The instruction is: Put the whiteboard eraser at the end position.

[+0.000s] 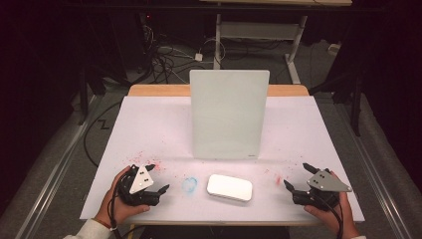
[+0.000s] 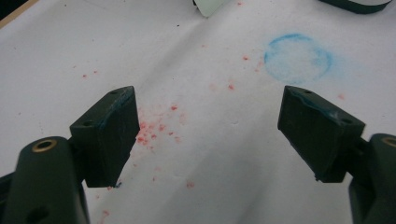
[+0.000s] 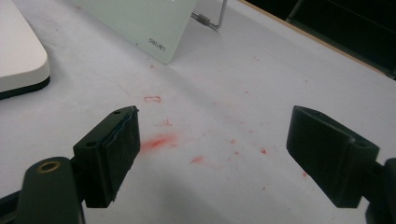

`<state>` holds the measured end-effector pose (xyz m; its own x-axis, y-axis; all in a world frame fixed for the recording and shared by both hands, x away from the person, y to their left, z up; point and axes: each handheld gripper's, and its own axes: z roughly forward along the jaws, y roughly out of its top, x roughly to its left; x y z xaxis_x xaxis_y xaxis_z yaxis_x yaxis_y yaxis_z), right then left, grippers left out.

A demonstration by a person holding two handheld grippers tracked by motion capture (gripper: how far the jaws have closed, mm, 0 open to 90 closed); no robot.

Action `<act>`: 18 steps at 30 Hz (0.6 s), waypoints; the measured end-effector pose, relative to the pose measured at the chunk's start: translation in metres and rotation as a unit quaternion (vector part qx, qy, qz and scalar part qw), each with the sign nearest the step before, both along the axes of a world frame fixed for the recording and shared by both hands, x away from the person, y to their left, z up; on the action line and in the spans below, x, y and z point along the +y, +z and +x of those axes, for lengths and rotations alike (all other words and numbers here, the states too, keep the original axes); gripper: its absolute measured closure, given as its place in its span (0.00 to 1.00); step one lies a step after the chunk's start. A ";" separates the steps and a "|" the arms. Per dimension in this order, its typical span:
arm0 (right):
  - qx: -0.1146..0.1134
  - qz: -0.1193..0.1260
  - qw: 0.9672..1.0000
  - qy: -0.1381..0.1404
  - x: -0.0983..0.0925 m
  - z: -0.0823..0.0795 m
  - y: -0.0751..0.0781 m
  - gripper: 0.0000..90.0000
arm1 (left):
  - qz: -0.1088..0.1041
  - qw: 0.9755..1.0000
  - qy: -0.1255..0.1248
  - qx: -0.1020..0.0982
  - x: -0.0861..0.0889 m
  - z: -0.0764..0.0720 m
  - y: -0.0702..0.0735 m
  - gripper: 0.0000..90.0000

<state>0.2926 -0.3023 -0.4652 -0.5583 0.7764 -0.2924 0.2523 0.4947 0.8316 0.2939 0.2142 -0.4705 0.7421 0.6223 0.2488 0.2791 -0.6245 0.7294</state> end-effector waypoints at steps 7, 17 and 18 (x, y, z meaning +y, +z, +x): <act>-0.003 -0.008 1.000 -0.002 0.003 -0.002 0.002 0.20 | -0.006 1.000 0.001 0.002 0.002 0.000 -0.001 0.22; -0.014 -0.007 1.000 -0.003 0.000 -0.004 0.005 0.21 | -0.001 1.000 0.010 0.000 -0.004 0.003 -0.001 0.22; -0.015 -0.007 1.000 -0.002 0.000 -0.004 0.006 0.21 | -0.002 1.000 0.011 0.001 -0.004 0.003 -0.001 0.22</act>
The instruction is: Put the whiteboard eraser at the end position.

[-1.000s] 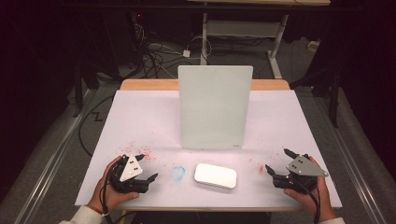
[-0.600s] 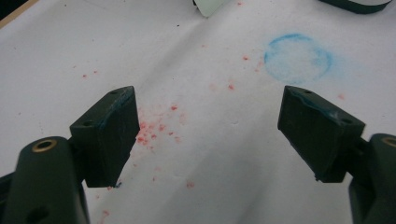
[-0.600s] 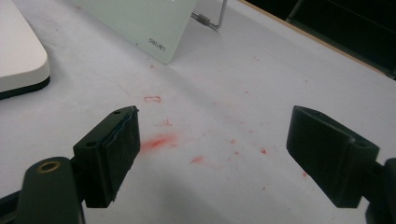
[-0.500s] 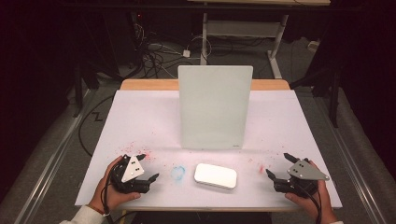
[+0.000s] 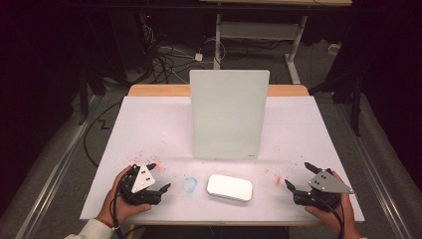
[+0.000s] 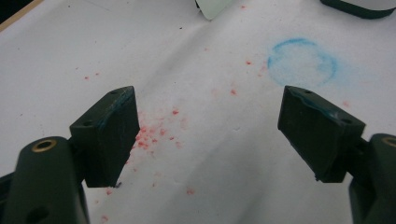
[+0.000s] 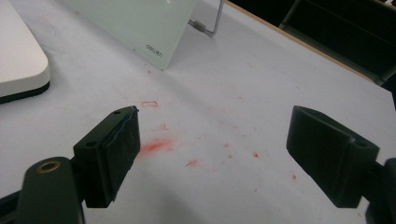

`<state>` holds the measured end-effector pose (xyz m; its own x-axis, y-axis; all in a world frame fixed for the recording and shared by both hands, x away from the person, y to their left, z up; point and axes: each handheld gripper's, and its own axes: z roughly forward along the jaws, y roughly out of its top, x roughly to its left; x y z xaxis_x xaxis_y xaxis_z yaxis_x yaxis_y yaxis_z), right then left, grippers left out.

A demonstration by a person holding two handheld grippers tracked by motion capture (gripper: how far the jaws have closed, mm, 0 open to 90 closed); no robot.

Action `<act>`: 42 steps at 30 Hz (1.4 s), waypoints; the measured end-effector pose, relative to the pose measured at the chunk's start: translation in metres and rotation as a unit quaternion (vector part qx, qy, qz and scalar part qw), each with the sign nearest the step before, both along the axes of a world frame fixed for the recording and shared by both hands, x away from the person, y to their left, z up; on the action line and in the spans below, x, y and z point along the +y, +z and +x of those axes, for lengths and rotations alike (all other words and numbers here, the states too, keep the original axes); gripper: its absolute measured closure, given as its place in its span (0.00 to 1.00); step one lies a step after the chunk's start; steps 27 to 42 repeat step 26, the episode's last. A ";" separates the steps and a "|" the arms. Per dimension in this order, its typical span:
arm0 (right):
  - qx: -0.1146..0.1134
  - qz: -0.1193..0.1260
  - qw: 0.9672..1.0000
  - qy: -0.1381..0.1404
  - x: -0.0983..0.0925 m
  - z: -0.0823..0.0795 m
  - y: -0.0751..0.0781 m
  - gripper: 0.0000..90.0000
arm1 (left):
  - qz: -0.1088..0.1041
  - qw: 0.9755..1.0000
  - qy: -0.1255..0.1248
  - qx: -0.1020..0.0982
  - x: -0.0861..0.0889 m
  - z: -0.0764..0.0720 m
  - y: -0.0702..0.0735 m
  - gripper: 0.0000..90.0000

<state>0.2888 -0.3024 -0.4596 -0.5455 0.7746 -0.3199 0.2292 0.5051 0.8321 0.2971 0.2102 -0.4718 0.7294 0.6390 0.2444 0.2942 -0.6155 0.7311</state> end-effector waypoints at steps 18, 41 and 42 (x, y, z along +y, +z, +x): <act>-0.001 0.003 1.000 -0.005 -0.001 0.001 0.000 0.20 | -0.003 1.000 0.003 -0.001 0.002 0.000 0.001 0.22; -0.001 0.001 1.000 -0.007 -0.002 0.002 -0.001 0.20 | -0.002 1.000 0.004 0.004 0.002 0.003 0.000 0.22; -0.001 0.001 1.000 -0.007 -0.002 0.002 -0.001 0.20 | -0.002 1.000 0.004 0.004 0.002 0.003 0.000 0.22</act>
